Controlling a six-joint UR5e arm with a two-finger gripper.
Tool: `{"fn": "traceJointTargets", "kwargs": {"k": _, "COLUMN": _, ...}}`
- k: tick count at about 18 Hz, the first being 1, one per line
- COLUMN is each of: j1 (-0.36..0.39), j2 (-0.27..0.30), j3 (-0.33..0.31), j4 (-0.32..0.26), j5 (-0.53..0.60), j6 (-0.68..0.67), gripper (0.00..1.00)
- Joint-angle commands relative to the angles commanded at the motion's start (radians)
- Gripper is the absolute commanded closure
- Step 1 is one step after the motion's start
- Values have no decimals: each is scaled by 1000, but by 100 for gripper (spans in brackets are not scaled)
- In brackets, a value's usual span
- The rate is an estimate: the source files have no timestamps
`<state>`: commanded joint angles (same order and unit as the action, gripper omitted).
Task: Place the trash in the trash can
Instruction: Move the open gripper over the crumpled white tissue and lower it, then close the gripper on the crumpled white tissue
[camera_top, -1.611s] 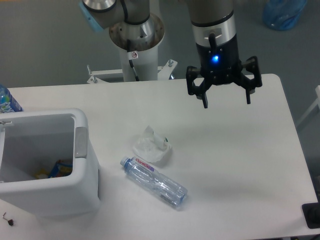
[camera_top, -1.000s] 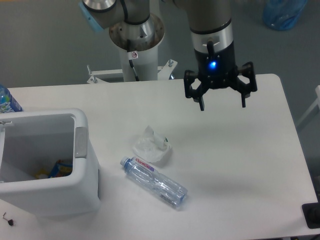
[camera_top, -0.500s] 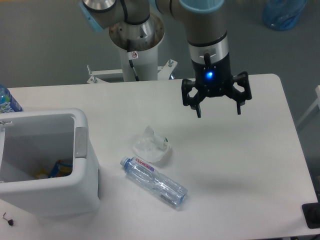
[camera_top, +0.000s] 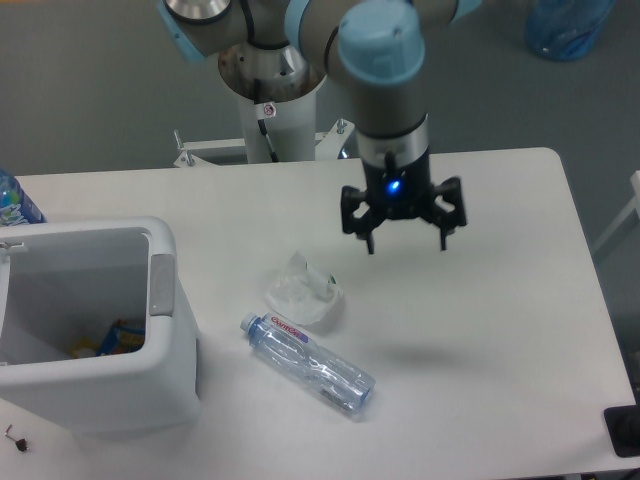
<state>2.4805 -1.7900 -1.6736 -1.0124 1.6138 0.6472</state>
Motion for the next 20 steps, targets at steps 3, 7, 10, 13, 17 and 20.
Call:
{"fn": "traceJointTargets", "kwargs": {"k": 3, "j1": -6, "j2": -20, "j3": -27, "j4": 5, "j5": -74, "j6": 83, "gripper": 0}}
{"fn": "traceJointTargets", "kwargs": {"k": 7, "j1": -2, "j2": -25, "j3": -93, "j4": 5, "j5": -72, "j6": 259, "gripper": 0}}
{"fn": "traceJointTargets", "kwargs": {"k": 10, "j1": -6, "j2": -54, "j3": -109, "j4": 5, "j5": -72, "j6": 273, "gripper": 0}}
{"fn": "traceJointTargets", "kwargs": {"k": 13, "j1": -12, "j2": -84, "j3": -109, "j4": 3, "j5": -75, "j6": 258, "gripper": 0}}
{"fn": "traceJointTargets", "kwargs": {"k": 17, "j1": -28, "j2": -110, "j3": -114, "j4": 6, "j5": -81, "j6": 253, "gripper": 0}}
{"fn": "traceJointTargets", "kwargs": {"k": 20, "j1": -34, "j2": -129, "j3": -117, "j4": 32, "j5": -81, "j6": 247, "gripper": 0}}
